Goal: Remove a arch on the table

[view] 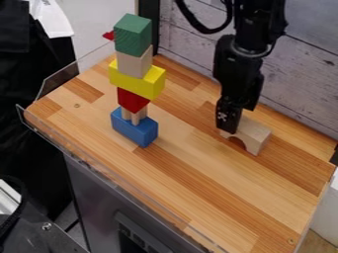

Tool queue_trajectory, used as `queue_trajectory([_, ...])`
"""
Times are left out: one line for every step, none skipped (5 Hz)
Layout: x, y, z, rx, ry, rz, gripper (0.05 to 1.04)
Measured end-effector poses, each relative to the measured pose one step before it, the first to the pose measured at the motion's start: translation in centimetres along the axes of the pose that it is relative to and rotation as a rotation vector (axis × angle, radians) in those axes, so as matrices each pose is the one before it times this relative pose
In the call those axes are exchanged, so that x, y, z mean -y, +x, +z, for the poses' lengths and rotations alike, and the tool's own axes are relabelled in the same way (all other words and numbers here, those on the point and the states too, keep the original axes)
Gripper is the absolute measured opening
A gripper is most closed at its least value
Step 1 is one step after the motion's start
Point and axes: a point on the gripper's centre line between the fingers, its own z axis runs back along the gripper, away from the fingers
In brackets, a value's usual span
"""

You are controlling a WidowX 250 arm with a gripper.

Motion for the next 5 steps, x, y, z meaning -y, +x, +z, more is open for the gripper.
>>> queue_trajectory([-0.175, -0.322, -0.401, -0.0029, 0.0055, -0.0027, 0.999])
queue_trajectory([-0.052, -0.572, -0.697, -0.0181, 0.0038, 0.0094, 0.999])
queue_trajectory([-0.173, -0.132, -0.41, -0.0206, -0.0073, 0.023, 0.95])
queue_trajectory([-0.057, 0.082, -0.182, -0.0076, -0.0053, 0.0067, 0.663])
queue_trajectory([-0.593, 0.273, 0.02, 0.0201, -0.0002, -0.0155, 0.572])
